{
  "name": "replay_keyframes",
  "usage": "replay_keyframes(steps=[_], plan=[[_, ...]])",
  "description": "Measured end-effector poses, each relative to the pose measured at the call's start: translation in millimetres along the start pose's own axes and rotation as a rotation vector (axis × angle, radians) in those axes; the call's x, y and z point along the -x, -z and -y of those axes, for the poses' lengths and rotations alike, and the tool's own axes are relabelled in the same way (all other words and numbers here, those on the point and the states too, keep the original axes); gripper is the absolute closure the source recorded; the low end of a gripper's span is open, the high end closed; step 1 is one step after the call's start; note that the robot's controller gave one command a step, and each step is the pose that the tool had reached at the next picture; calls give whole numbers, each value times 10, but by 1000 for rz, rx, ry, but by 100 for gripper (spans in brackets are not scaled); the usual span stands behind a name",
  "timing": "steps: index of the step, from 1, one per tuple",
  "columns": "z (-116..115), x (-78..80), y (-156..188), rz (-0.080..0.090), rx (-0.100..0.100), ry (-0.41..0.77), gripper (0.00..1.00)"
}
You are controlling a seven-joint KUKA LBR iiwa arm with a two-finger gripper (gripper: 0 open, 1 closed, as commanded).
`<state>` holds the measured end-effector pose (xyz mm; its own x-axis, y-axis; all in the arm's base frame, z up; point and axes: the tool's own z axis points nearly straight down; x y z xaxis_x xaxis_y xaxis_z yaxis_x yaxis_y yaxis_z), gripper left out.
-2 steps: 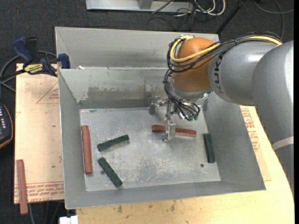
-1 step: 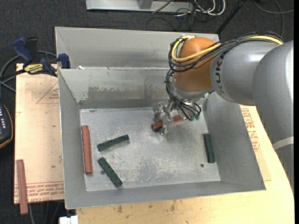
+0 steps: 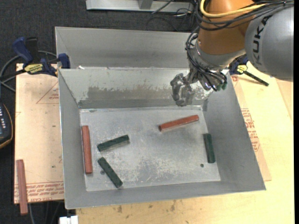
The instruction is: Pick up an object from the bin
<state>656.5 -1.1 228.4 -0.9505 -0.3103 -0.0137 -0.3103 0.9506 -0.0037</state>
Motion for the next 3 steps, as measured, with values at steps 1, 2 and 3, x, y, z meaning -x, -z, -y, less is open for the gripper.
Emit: replay_keyframes(steps=[1,2,3], plan=[[-591,-400,-415,-15,8,199,100],[-572,-393,-403,-11,6,196,0],[99,-297,-1485,-16,7,240,0]])
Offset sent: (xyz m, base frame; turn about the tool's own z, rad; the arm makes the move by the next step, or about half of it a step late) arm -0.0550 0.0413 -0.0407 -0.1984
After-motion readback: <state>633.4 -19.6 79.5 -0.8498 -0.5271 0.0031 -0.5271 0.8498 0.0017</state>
